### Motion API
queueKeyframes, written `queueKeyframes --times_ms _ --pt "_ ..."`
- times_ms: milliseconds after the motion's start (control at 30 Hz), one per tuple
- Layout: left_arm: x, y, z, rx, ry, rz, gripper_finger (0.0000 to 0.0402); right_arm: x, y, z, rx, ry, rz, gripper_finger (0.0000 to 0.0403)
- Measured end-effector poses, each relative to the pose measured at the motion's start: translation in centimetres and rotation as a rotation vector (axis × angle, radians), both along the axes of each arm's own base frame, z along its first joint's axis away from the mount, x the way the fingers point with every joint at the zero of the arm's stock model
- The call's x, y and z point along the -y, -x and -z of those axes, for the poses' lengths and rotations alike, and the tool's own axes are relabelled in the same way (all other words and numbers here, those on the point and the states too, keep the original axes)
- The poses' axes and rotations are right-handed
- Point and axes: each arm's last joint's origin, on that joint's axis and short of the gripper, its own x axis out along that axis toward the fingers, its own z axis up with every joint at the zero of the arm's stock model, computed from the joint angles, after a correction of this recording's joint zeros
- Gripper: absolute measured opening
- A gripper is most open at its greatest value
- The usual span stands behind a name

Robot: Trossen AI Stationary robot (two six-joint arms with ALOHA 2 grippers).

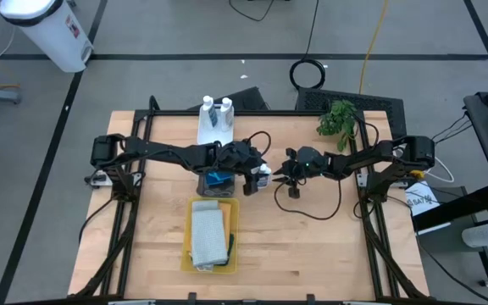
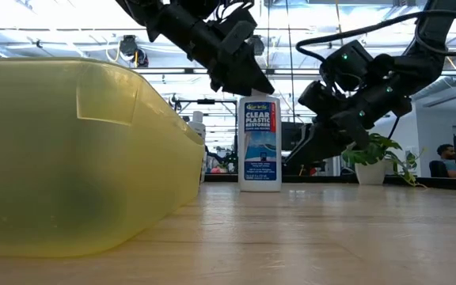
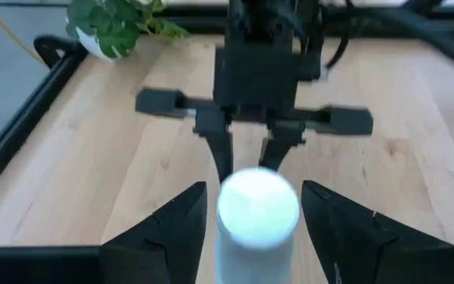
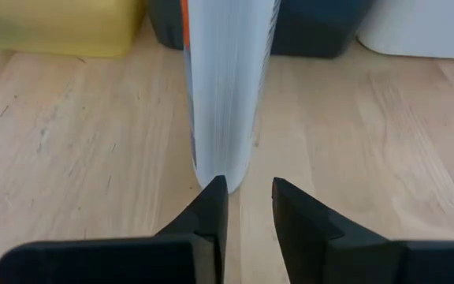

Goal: Pick & Place Kitchen Items
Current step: Put the white plastic restorer bottle into the white bin

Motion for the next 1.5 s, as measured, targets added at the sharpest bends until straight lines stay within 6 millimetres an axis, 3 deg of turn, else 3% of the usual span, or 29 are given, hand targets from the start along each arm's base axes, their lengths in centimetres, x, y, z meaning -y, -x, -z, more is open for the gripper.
queueKeyframes --times_ms 467,567,700,900,1033,1333,1500 --pt "-0.1 0.4 -0.1 -0.034 -0.035 -0.014 0.0211 0.0 0.0 0.0 0.003 0.001 0.0 0.0075" --pt "-0.1 0.4 -0.1 -0.033 -0.043 -0.022 0.0186 0.0 0.0 0.0 0.003 0.001 0.0 0.0075" --pt "-0.1 0.3 -0.2 -0.027 -0.043 -0.002 0.012 0.0 0.0 -0.1 0.004 0.001 -0.001 0.0075" --pt "-0.1 0.2 -0.7 0.017 -0.043 -0.018 0.0115 0.0 0.0 -0.1 0.005 0.001 -0.001 0.0075" --pt "-0.2 1.1 -2.1 0.032 -0.073 -0.085 0.0115 0.0 0.0 -0.1 0.005 0.001 -0.001 0.0075" --pt "-1.0 5.4 -8.6 0.143 -0.199 -0.281 0.0115 0.0 -0.1 -0.2 0.015 0.004 0.001 0.0075" --pt "-2.7 7.8 -9.8 0.101 -0.215 -0.398 0.0115 0.0 -0.1 -0.2 0.014 0.004 0.001 0.0075"
